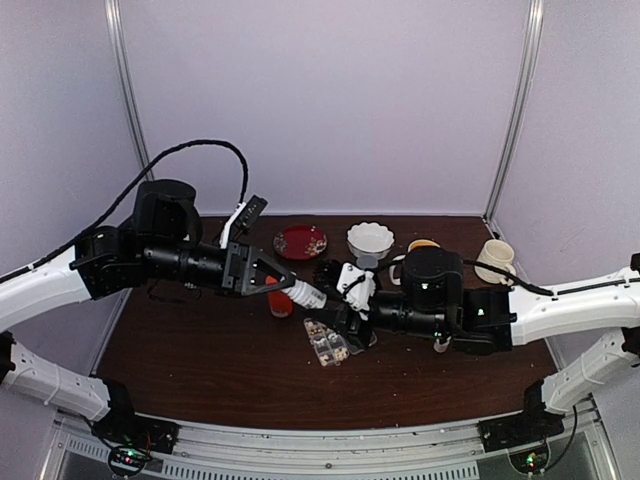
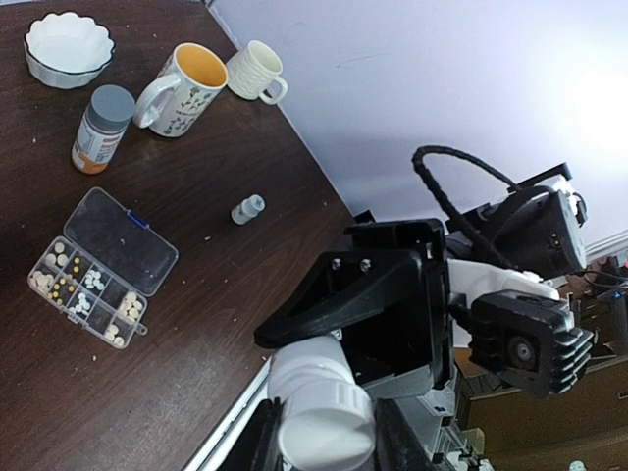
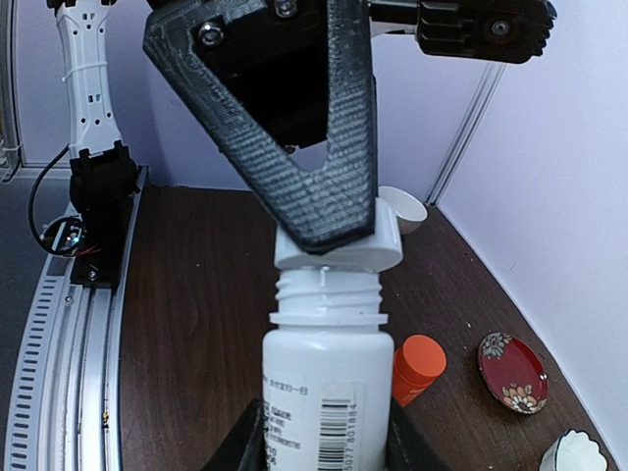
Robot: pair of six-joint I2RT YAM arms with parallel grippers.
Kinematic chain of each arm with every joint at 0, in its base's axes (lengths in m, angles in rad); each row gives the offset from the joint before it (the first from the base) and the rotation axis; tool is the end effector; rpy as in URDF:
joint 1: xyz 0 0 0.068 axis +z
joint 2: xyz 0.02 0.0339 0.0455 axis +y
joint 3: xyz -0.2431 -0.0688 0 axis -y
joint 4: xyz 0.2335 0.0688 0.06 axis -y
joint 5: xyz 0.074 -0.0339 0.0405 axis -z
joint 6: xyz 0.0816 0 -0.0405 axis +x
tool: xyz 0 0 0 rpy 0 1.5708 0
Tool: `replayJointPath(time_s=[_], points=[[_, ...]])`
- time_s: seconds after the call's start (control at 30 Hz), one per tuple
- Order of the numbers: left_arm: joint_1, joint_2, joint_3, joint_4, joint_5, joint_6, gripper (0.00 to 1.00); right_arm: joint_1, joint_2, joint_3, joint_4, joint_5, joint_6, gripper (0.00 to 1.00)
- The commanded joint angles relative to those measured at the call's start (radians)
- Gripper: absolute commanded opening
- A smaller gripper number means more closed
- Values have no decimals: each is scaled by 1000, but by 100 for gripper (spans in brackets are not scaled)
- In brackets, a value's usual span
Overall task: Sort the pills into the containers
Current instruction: Screw the lid of the pill bottle onto the pill bottle.
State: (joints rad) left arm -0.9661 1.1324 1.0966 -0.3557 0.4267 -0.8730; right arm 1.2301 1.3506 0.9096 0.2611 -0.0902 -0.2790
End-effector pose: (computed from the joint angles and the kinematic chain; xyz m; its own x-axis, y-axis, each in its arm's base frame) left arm 0.1367 -0.2573 0.3286 -0.8799 0.0463 -0.4729 0.4547 0.3709 -0.8098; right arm 0.1122 0.3384 0.2775 0.2092 -0.2308 -0.9503 -0.9473 0.1932 -0.2555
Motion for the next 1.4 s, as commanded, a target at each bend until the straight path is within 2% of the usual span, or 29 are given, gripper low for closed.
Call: replayJointPath(time_s=[0.0, 0.33, 0.53, 0.67, 0.87, 1.2, 1.37], points=[[-15, 37, 55, -91, -14, 60, 1, 14, 2, 71, 5, 34, -19, 0], [-15, 80, 70, -136, -1, 73, 1, 19, 10, 115, -46, 111, -33, 0], [-17, 128, 49, -55, 153, 26, 2, 19, 6, 113, -40, 128, -56, 0], [-15, 128, 51, -113, 93, 45, 3, 19, -8, 107, -37, 117, -52, 0], [-15, 127, 37, -86, 124, 29, 7, 19, -61, 11, 122, 93, -32, 0], [-16, 123, 24, -73, 127, 1, 12, 21, -57, 17, 145, 22, -23, 0], [-15, 124, 4, -33, 152, -41, 14, 21, -56, -10, 220, -21, -14, 0]])
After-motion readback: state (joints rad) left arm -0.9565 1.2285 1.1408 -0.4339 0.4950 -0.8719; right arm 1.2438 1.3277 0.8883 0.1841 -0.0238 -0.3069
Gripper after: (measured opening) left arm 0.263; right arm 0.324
